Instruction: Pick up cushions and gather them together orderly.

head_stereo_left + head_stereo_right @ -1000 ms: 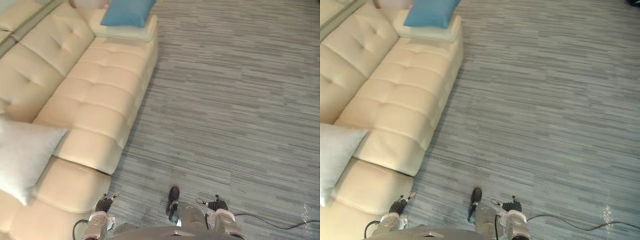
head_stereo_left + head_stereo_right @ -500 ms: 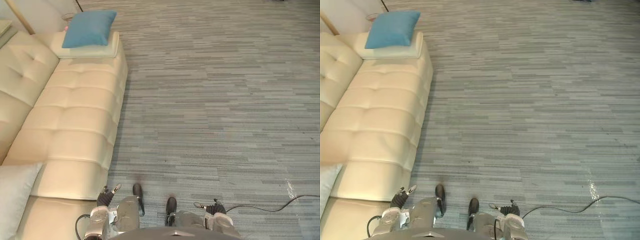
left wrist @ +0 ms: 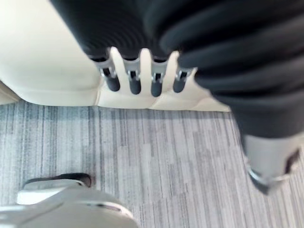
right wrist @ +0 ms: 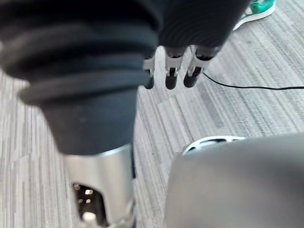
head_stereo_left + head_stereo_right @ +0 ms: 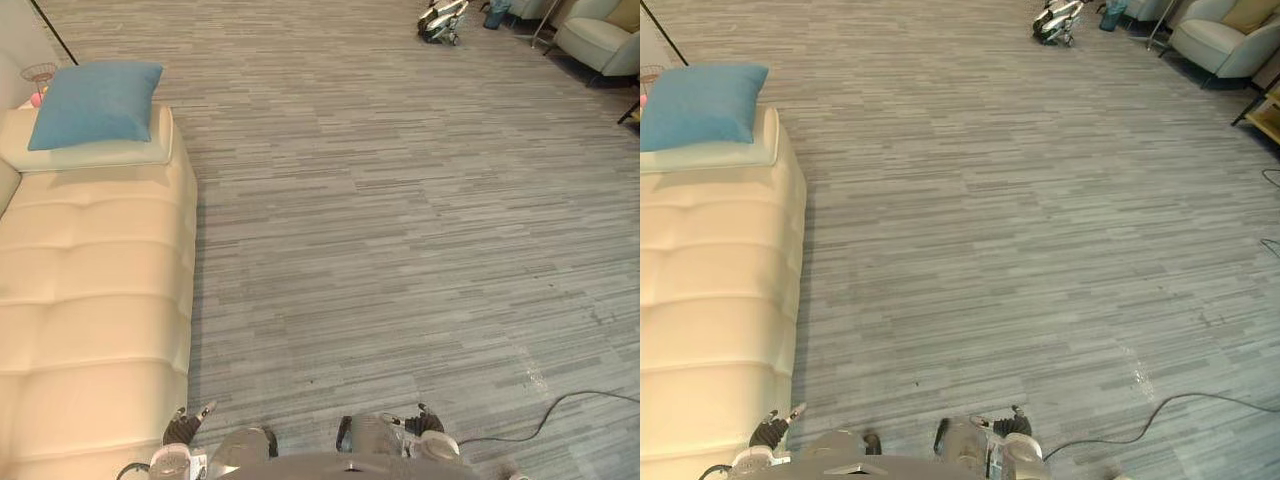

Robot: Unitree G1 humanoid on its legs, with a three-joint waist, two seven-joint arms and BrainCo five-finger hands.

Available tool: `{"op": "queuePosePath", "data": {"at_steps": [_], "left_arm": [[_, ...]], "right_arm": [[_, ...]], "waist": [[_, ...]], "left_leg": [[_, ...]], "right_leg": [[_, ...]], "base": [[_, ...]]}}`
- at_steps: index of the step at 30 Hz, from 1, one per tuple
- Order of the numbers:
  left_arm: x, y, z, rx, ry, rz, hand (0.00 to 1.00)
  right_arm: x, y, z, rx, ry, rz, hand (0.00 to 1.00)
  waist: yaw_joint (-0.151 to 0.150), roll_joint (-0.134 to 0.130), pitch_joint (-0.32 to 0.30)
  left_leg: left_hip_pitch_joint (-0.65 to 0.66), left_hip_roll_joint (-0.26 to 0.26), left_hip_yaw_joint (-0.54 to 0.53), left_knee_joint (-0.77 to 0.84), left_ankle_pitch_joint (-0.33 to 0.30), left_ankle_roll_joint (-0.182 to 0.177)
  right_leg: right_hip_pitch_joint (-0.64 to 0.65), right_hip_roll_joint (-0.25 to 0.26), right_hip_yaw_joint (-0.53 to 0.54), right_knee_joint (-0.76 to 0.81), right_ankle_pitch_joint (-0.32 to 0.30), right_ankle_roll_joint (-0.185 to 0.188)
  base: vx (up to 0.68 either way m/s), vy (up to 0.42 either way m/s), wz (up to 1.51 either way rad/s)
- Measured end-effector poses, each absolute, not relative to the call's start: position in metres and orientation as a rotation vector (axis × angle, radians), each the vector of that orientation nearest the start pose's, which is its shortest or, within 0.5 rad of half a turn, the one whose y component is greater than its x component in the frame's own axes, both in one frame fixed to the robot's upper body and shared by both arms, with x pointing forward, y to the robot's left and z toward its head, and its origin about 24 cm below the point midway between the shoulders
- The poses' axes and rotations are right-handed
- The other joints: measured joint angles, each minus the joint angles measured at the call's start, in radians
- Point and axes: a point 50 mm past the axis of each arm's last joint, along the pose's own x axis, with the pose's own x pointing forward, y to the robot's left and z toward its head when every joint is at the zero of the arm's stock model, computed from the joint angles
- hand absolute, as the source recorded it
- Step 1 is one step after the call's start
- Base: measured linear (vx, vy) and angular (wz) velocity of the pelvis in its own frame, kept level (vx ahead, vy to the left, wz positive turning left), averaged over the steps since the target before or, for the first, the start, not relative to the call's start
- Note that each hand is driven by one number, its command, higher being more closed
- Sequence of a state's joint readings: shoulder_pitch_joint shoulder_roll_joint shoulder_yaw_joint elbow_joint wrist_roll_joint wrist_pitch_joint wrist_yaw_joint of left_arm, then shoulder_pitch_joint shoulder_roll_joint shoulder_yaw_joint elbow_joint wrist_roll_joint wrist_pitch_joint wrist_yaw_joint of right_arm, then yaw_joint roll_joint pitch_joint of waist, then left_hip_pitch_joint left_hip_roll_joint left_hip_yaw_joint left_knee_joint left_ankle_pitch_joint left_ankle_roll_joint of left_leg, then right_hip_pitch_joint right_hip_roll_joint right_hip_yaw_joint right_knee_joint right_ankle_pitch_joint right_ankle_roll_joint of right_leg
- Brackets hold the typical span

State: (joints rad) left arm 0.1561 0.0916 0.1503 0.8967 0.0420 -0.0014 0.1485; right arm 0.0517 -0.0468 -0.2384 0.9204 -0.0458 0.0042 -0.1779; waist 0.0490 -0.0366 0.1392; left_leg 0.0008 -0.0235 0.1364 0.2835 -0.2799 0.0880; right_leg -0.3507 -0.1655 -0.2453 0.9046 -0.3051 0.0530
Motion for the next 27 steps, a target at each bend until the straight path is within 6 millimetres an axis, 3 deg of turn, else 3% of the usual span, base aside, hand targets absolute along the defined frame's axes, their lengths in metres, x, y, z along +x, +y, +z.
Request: {"op": "queuePosePath", "data": {"at_steps": [2, 3, 4, 5, 6, 7, 8, 10, 11, 13, 14, 15, 17, 20, 21, 22, 23, 24, 25, 27], "left_arm": [[0.096, 0.215, -0.150, 0.121, 1.032, 0.330, 0.00], [0.101, 0.212, -0.150, 0.115, 1.026, 0.323, 0.00], [0.103, 0.211, -0.151, 0.114, 1.028, 0.319, 0.00], [0.107, 0.208, -0.150, 0.111, 1.019, 0.313, 0.00], [0.107, 0.205, -0.151, 0.103, 1.024, 0.309, 0.00], [0.106, 0.195, -0.154, 0.078, 1.034, 0.298, 0.00], [0.108, 0.192, -0.154, 0.070, 1.031, 0.295, 0.00], [0.110, 0.187, -0.154, 0.053, 1.026, 0.295, 0.00], [0.111, 0.186, -0.154, 0.033, 1.024, 0.310, 0.00], [0.112, 0.182, -0.154, 0.011, 1.021, 0.315, 0.00], [0.116, 0.180, -0.152, 0.004, 0.998, 0.309, 0.00], [0.122, 0.180, -0.149, 0.006, 0.974, 0.307, 0.00], [0.130, 0.181, -0.145, 0.004, 0.939, 0.306, 0.00], [0.134, 0.180, -0.142, 0.004, 0.919, 0.298, 0.00], [0.136, 0.179, -0.142, 0.002, 0.912, 0.294, 0.00], [0.137, 0.177, -0.141, 0.003, 0.907, 0.288, 0.00], [0.136, 0.177, -0.141, 0.004, 0.908, 0.287, 0.00], [0.137, 0.178, -0.141, 0.014, 0.908, 0.282, 0.00], [0.139, 0.185, -0.140, 0.028, 0.896, 0.286, 0.00], [0.141, 0.189, -0.139, 0.032, 0.890, 0.296, 0.00]], "right_arm": [[0.132, -0.214, -0.142, -0.066, 0.955, -0.400, 0.00], [0.136, -0.217, -0.140, -0.067, 0.942, -0.407, 0.00], [0.135, -0.218, -0.140, -0.065, 0.948, -0.415, 0.00], [0.129, -0.221, -0.142, -0.065, 0.965, -0.432, 0.00], [0.127, -0.223, -0.142, -0.066, 0.969, -0.439, 0.00], [0.127, -0.228, -0.141, -0.060, 0.968, -0.462, 0.00], [0.128, -0.232, -0.140, -0.061, 0.963, -0.474, 0.00], [0.127, -0.237, -0.139, -0.056, 0.960, -0.496, 0.00], [0.127, -0.236, -0.139, -0.057, 0.961, -0.495, 0.00], [0.128, -0.235, -0.138, -0.059, 0.955, -0.487, 0.00], [0.129, -0.234, -0.138, -0.061, 0.953, -0.486, 0.00], [0.129, -0.229, -0.139, -0.049, 0.955, -0.476, 0.00], [0.128, -0.221, -0.141, -0.026, 0.956, -0.469, 0.00], [0.132, -0.216, -0.140, -0.010, 0.942, -0.462, 0.00], [0.133, -0.215, -0.139, -0.005, 0.940, -0.464, 0.00], [0.130, -0.214, -0.141, -0.006, 0.950, -0.469, 0.00], [0.129, -0.216, -0.141, -0.010, 0.955, -0.472, 0.00], [0.129, -0.210, -0.143, -0.004, 0.968, -0.458, 0.00], [0.130, -0.203, -0.145, 0.004, 0.984, -0.440, 0.00], [0.134, -0.202, -0.144, 0.006, 0.973, -0.435, 0.00]], "waist": [[-0.015, 0.013, 0.010], [-0.026, 0.026, 0.019], [-0.039, 0.016, 0.019], [-0.055, 0.008, 0.029], [-0.058, 0.009, 0.027], [-0.058, 0.046, 0.028], [-0.058, 0.060, 0.033], [-0.052, 0.082, 0.033], [-0.049, 0.083, 0.033], [-0.050, 0.090, 0.038], [-0.043, 0.098, 0.045], [-0.029, 0.090, 0.061], [-0.008, 0.088, 0.060], [0.003, 0.085, 0.059], [0.009, 0.085, 0.059], [0.019, 0.083, 0.057], [0.028, 0.080, 0.054], [0.027, 0.063, 0.041], [0.024, 0.036, 0.035], [0.034, 0.019, 0.032]], "left_leg": [[0.063, 0.018, -0.002, -0.045, -0.011, -0.009], [0.120, 0.035, -0.011, -0.088, -0.017, -0.028], [0.175, 0.033, -0.043, -0.151, -0.015, -0.035], [0.240, 0.029, -0.101, -0.184, -0.039, -0.080], [0.255, 0.041, -0.117, -0.181, -0.048, -0.086], [0.254, 0.074, -0.165, -0.138, -0.045, -0.093], [0.252, 0.088, -0.175, -0.116, -0.042, -0.098], [0.216, 0.116, -0.194, 0.007, -0.012, -0.146], [0.165, 0.124, -0.193, 0.158, 0.044, -0.164], [0.048, 0.148, -0.190, 0.444, 0.182, -0.214], [-0.058, 0.205, -0.127, 0.671, 0.148, -0.197], [-0.132, 0.249, -0.044, 0.771, 0.094, -0.162], [-0.234, 0.253, 0.032, 0.715, 0.038, -0.124], [-0.314, 0.201, 0.114, 0.346, 0.032, -0.121], [-0.329, 0.162, 0.110, 0.148, 0.090, -0.127], [-0.313, 0.135, 0.106, 0.006, 0.228, -0.135], [-0.295, 0.128, 0.110, -0.012, 0.287, -0.134], [-0.287, 0.096, 0.117, -0.011, 0.275, -0.095], [-0.303, 0.080, 0.120, 0.047, 0.235, -0.050], [-0.301, 0.076, 0.135, 0.123, 0.178, -0.019]], "right_leg": [[-0.038, 0.027, -0.014, -0.185, 0.010, -0.009], [-0.064, 0.059, -0.008, -0.392, 0.088, -0.002], [-0.064, 0.075, 0.032, -0.657, 0.218, 0.024], [-0.065, 0.070, 0.087, -0.713, 0.347, 0.016], [-0.060, 0.072, 0.101, -0.694, 0.396, 0.001], [-0.073, 0.081, 0.086, -0.595, 0.396, -0.038], [-0.071, 0.086, 0.070, -0.564, 0.363, -0.046], [-0.057, 0.087, 0.030, -0.484, 0.298, -0.076], [-0.020, 0.087, 0.012, -0.469, 0.248, -0.079], [0.064, 0.088, -0.012, -0.500, 0.206, -0.085], [0.144, 0.104, -0.030, -0.532, 0.176, -0.088], [0.232, 0.102, -0.047, -0.562, 0.142, -0.089], [0.326, 0.092, -0.069, -0.623, 0.119, -0.066], [0.387, 0.049, -0.097, -0.652, 0.092, -0.021], [0.410, 0.029, -0.103, -0.656, 0.070, 0.008], [0.442, 0.013, -0.098, -0.670, 0.051, 0.040], [0.455, 0.015, -0.090, -0.682, 0.045, 0.050], [0.477, 0.004, -0.062, -0.717, 0.049, 0.044], [0.501, -0.007, -0.025, -0.753, 0.096, 0.037], [0.513, -0.027, 0.025, -0.727, 0.131, 0.064]], "base": [[0.41, -0.047, 0.16], [0.63, -0.131, 0.49], [0.93, -0.248, 1.01], [0.73, -0.220, 1.02], [0.78, -0.286, 1.00], [0.51, -0.205, 0.52], [0.77, -0.302, 0.54], [0.55, -0.208, 0.34], [0.57, -0.213, 0.36], [0.52, -0.160, 0.39], [0.46, -0.072, 0.47], [0.43, -0.062, 0.44], [0.46, -0.004, 0.40], [0.39, 0.107, 0.30], [0.44, 0.206, 0.17], [0.57, 0.274, 0.03], [0.40, 0.169, -0.06], [0.65, 0.233, 0.02], [0.55, 0.178, 0.09], [0.54, 0.215, -0.05]]}}
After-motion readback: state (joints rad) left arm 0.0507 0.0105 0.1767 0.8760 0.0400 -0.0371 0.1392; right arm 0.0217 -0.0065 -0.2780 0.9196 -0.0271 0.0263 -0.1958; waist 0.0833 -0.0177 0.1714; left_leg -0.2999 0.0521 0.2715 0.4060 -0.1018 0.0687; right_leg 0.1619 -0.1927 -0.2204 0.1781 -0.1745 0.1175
